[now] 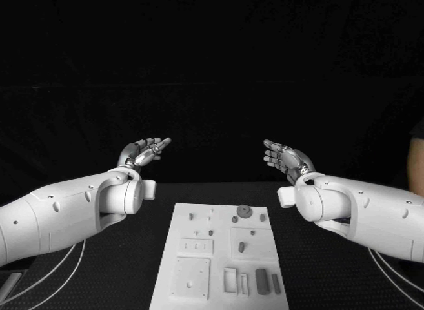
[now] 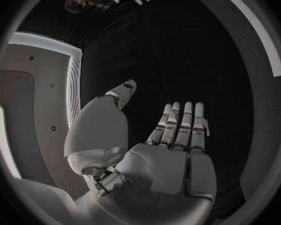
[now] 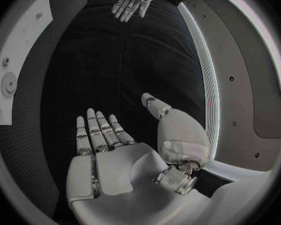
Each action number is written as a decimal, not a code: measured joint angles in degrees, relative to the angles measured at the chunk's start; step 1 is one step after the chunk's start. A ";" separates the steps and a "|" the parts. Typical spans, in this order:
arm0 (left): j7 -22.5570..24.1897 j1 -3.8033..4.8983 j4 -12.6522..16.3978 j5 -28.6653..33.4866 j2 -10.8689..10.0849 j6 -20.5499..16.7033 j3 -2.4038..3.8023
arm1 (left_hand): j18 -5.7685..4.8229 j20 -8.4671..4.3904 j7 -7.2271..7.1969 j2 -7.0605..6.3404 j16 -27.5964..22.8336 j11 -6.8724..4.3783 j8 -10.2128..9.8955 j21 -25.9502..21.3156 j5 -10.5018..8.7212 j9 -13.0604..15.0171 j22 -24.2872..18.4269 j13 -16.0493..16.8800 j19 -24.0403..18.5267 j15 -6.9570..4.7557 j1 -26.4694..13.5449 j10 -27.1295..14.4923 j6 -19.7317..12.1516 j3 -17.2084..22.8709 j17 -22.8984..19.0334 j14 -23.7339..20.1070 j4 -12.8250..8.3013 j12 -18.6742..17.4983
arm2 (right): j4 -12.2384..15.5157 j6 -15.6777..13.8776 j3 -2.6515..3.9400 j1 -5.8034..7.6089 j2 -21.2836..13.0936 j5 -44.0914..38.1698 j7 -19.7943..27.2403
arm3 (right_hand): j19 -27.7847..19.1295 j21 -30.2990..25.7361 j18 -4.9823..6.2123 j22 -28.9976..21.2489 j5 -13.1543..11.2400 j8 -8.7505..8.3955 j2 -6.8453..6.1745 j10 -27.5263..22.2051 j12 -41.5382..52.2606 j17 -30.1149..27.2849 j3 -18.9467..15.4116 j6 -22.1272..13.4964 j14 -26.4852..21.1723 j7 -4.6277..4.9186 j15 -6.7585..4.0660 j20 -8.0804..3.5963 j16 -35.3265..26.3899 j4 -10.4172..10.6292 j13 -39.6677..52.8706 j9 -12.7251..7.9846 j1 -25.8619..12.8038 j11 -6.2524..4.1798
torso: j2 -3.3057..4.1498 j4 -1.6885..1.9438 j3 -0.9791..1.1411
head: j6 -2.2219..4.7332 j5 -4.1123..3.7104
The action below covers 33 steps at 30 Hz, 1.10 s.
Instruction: Assemble the parts on the task board
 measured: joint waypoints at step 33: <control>-3.78 1.44 4.16 -2.23 -4.36 11.13 -3.00 | 3.62 -8.29 2.55 10.40 11.39 0.89 4.31 11.73 2.66 -1.90 0.87 2.40 26.13 -4.81 7.98 28.38 21.63 -4.14 5.31 31.63 -17.02 6.55 | -10.27 13.76 -2.31 3.85 3.08 -37.46 -11.46 | 25.24 4.98 8.54 19.19 3.77 10.11 -1.94 29.82 6.79 5.76 0.10 25.55 26.82 2.37 -2.46 0.17 10.78 -12.08 3.33 5.35 17.38 -1.09 | 0.62 0.57 0.29 | -0.90 0.48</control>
